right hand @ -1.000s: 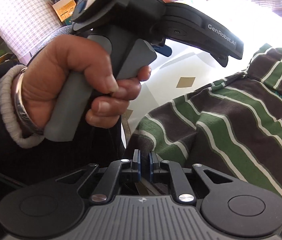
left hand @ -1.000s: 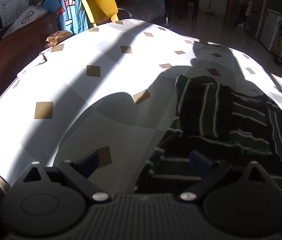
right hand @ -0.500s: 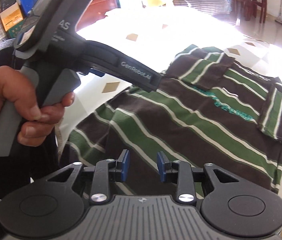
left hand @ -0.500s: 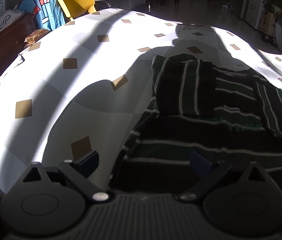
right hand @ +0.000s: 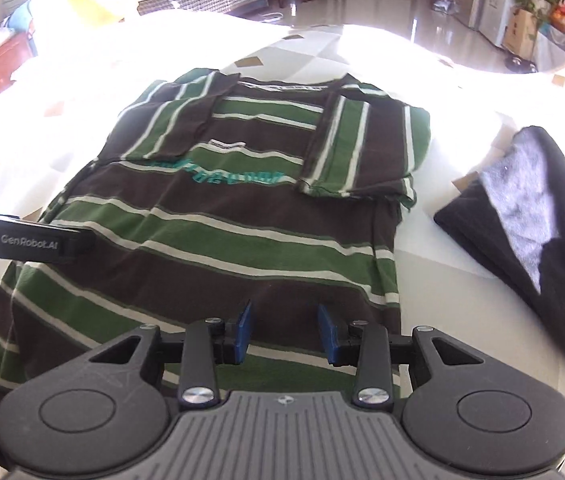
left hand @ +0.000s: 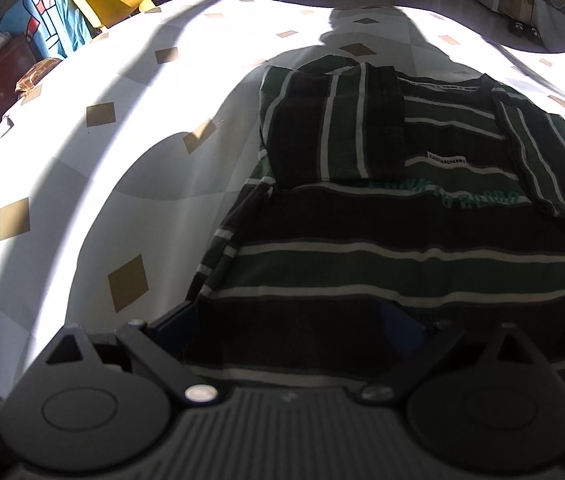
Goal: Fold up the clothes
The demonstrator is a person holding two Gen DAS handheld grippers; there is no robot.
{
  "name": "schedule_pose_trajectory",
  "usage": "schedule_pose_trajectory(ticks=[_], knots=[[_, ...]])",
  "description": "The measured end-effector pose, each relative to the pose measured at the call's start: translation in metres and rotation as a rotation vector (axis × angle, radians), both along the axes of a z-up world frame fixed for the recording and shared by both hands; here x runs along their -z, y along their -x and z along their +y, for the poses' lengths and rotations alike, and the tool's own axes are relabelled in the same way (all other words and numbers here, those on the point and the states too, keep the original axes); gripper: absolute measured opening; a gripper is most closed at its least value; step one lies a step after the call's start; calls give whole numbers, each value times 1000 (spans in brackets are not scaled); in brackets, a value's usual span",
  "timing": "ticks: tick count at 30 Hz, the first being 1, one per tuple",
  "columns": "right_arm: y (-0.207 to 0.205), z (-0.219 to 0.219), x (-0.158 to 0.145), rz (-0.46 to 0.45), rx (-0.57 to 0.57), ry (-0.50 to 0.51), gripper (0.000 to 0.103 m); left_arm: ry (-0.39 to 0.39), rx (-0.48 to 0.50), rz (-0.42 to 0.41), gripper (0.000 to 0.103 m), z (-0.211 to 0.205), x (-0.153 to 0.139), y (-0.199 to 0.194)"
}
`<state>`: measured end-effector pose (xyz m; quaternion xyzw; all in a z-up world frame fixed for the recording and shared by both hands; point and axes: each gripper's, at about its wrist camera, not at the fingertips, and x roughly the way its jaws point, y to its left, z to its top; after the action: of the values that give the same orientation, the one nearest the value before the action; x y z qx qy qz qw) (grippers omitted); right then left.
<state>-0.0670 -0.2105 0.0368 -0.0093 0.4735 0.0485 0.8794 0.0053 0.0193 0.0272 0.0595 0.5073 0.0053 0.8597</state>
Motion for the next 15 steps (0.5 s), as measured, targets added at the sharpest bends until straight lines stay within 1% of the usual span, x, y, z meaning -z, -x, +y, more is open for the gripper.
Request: schedule_pose_trajectory(ticks=[3,4,6,15], knots=[[-2,-2,4,-11,9,27,35,-2,11,22,98,-5,8,-3],[-3,-2,4,-17,9,39,35,-2,10,20,102,-6,10,-4],[-4,-1,6,-25,12,60,36,1,9,16,103,-7,12,-6],[-15,-3,9,-54,73,82,39,5,13,-31,103,-19,17,-14]])
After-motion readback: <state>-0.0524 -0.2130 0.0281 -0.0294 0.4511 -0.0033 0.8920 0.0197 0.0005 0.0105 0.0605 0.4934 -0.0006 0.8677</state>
